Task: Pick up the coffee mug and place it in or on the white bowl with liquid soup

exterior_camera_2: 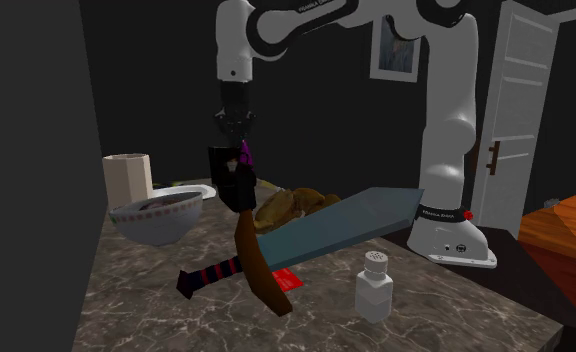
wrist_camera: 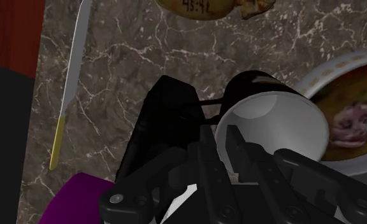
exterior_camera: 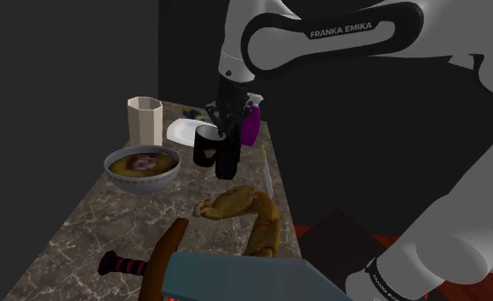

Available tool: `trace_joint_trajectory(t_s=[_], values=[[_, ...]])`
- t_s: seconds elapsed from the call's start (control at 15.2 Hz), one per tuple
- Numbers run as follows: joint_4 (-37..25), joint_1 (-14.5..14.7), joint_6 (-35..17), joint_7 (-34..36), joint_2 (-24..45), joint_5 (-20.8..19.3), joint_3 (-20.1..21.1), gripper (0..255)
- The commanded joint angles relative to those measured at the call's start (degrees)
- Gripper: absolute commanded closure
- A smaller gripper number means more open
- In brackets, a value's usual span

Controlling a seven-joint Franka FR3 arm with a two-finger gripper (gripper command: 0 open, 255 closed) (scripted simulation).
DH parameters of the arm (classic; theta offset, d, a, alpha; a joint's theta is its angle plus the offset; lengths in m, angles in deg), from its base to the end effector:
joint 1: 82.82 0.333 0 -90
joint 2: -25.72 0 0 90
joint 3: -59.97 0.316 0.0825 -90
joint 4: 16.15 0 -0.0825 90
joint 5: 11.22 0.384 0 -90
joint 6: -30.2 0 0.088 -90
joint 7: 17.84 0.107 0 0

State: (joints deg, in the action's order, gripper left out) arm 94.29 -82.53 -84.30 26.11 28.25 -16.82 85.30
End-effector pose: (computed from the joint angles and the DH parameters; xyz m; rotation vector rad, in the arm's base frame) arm 0.5200 0.2397 0.4691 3.0691 -0.4347 0.1023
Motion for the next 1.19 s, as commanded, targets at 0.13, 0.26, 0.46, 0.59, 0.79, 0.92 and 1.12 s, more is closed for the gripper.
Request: trace_joint_trajectory(t_s=[0.13,0.26,0.46,0.59,0.79,0.92,1.12], values=[[-2.4,0.0,2.9,-0.5,-0.6,0.4,0.0,255],[-3.1,-0.1,3.8,-0.6,-0.8,0.5,0.0,255],[-11.2,2.1,6.7,3.5,5.4,-2.5,1.5,255],[-17.3,4.1,9.0,6.0,9.9,-4.6,2.1,255],[-27.6,7.8,13.2,9.2,17.1,-8.0,2.6,255],[-35.7,10.9,16.6,10.9,22.4,-10.2,2.5,255],[-50.4,16.6,22.9,12.4,31.3,-13.5,1.8,255]])
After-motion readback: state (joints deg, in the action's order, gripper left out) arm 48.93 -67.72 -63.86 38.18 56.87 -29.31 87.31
